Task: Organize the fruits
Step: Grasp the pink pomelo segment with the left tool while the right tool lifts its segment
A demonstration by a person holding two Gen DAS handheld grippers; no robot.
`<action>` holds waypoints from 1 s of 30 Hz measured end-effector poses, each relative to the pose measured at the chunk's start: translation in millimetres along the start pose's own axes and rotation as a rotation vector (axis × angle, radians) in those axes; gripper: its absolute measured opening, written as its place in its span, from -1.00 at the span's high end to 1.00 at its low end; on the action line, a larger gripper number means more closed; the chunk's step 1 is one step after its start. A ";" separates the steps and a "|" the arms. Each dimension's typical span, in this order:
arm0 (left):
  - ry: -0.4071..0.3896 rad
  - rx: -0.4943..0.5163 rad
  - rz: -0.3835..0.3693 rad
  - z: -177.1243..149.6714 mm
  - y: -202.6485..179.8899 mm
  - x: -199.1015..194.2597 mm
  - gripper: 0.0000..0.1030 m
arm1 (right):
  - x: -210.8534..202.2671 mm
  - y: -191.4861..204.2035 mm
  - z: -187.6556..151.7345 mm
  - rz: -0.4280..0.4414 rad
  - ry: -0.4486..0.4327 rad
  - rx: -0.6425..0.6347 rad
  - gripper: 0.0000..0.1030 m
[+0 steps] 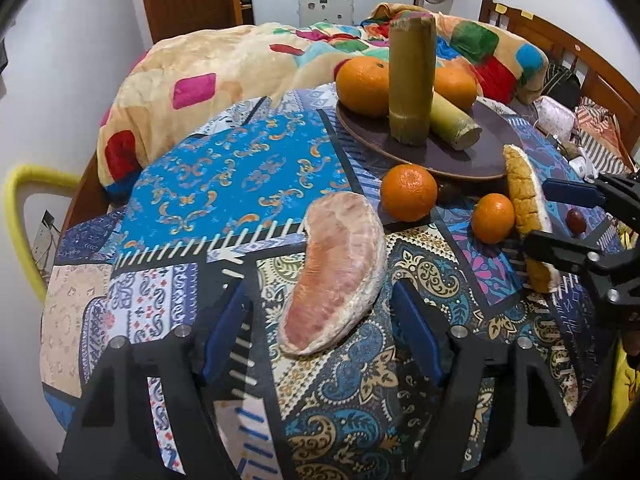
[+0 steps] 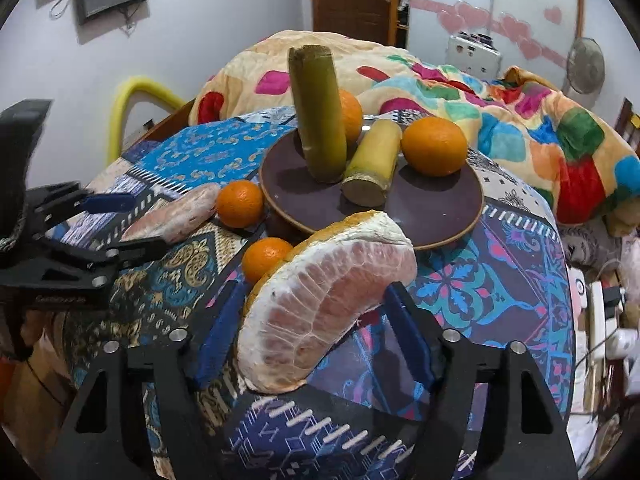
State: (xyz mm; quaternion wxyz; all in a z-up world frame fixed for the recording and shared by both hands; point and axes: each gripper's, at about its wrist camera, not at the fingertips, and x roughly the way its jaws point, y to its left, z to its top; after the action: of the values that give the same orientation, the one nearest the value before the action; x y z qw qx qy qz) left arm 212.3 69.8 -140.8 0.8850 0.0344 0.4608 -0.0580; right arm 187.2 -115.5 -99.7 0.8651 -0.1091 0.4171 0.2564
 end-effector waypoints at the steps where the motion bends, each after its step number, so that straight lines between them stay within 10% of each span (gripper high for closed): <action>1: 0.012 0.001 -0.004 -0.1 -0.9 3.7 -0.37 | -2.0 -1.0 -2.0 0.007 0.004 -0.006 -0.22; 15: 0.022 -0.017 -0.046 -17.9 -10.4 -15.4 0.29 | -19.5 -17.4 -25.5 0.001 0.036 -0.007 0.11; 30: 0.067 -0.026 -0.069 -8.3 -15.1 -8.5 -0.02 | 3.2 -22.2 -13.1 0.011 0.044 0.040 0.00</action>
State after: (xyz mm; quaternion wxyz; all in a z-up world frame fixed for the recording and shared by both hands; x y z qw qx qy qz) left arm 198.7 56.4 -138.7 0.8670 0.0086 0.4916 -0.0814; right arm 192.0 -138.4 -111.0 0.8562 -0.0949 0.4418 0.2503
